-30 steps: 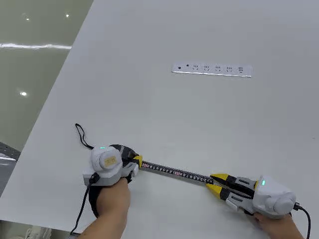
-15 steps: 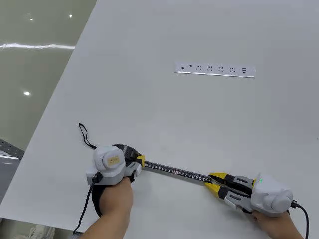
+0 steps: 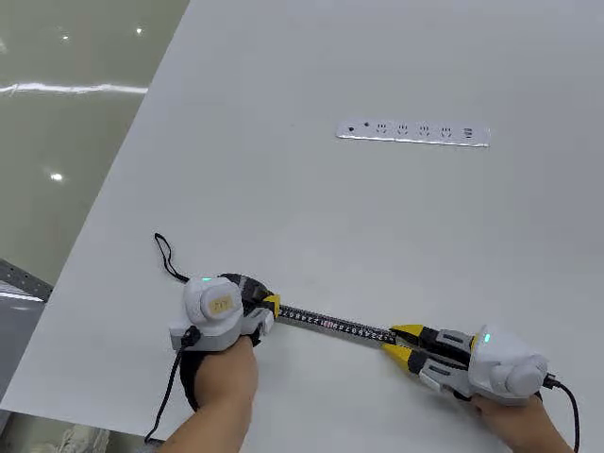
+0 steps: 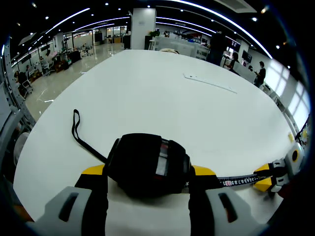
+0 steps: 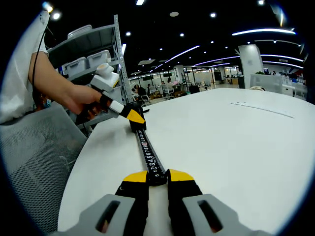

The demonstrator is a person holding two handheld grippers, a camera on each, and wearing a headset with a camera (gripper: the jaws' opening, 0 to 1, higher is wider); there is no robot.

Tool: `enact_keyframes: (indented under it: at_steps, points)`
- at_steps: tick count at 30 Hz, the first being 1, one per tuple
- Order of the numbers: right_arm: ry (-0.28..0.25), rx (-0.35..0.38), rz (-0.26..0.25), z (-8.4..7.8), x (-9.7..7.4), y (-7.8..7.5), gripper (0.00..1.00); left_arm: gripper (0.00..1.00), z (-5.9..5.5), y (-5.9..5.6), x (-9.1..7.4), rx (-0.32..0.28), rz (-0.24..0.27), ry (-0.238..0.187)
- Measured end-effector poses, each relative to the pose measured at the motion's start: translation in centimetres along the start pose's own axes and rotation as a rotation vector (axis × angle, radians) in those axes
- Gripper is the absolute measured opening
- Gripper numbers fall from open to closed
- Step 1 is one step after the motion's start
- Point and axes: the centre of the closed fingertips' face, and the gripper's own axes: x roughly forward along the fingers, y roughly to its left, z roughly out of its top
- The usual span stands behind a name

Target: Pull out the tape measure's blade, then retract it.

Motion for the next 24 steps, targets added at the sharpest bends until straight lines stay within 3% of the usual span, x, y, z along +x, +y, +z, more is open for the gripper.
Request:
enact_keyframes:
  at_steps: [12,24]
  points:
    - [0.002,0.001,0.008,0.1,0.6,0.0,0.13,0.64,0.0,-0.1,-0.1,-0.002,0.000,0.003]
    - [0.008,-0.003,0.032,0.5,2.3,0.4,0.13,0.64,0.0,0.0,0.0,-0.003,-0.001,0.004]
